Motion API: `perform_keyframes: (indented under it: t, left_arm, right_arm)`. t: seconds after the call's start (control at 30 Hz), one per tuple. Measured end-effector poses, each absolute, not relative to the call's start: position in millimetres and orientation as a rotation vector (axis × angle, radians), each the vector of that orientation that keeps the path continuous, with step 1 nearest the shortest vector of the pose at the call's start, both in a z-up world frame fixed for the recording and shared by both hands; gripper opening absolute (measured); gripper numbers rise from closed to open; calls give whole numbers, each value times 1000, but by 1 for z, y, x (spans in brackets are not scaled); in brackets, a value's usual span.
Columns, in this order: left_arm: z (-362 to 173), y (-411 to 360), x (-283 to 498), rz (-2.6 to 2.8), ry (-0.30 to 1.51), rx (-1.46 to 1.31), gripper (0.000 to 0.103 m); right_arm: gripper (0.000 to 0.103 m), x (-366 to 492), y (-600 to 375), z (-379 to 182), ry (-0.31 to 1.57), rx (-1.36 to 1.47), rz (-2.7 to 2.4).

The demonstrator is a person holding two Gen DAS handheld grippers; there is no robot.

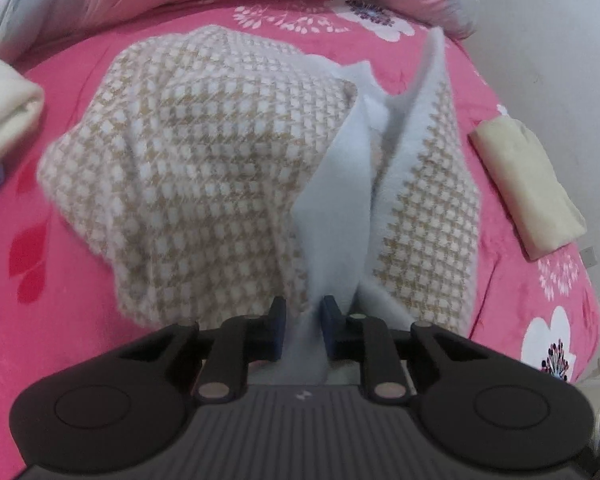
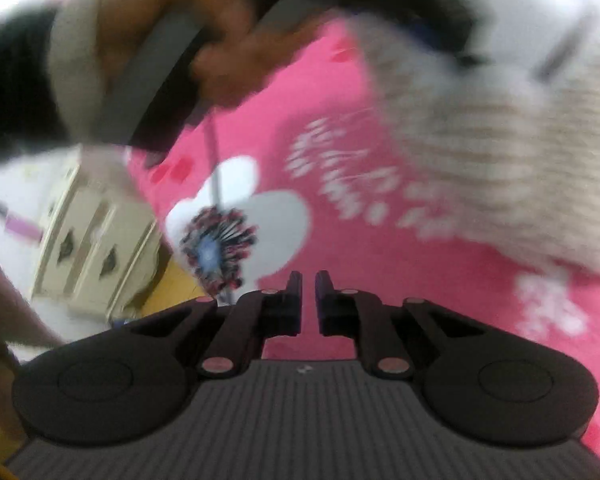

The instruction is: Fold clothes

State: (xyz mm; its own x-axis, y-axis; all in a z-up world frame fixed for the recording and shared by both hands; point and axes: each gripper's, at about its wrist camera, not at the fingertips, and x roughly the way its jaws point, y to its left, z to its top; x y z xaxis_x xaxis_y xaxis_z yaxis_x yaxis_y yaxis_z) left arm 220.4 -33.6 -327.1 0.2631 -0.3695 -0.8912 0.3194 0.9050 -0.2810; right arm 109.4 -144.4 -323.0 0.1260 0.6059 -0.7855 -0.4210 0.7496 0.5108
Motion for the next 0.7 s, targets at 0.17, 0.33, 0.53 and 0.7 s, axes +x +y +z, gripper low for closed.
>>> perform_keyframes:
  t: [0.17, 0.33, 0.53, 0.7]
  left_arm:
    - [-325, -35, 226, -469, 1188, -67, 48]
    - [-334, -49, 234, -425, 1208, 3, 46]
    - [-337, -54, 230, -378, 1174, -9, 22]
    - [-329, -45, 213, -289, 1117, -118, 16]
  right_arm:
    - [27, 144, -254, -288, 1096, 347, 336]
    - [67, 210, -311, -285, 978, 394, 61]
    - [81, 293, -320, -325, 974, 481, -13]
    - [25, 314, -313, -345, 1041, 463, -15]
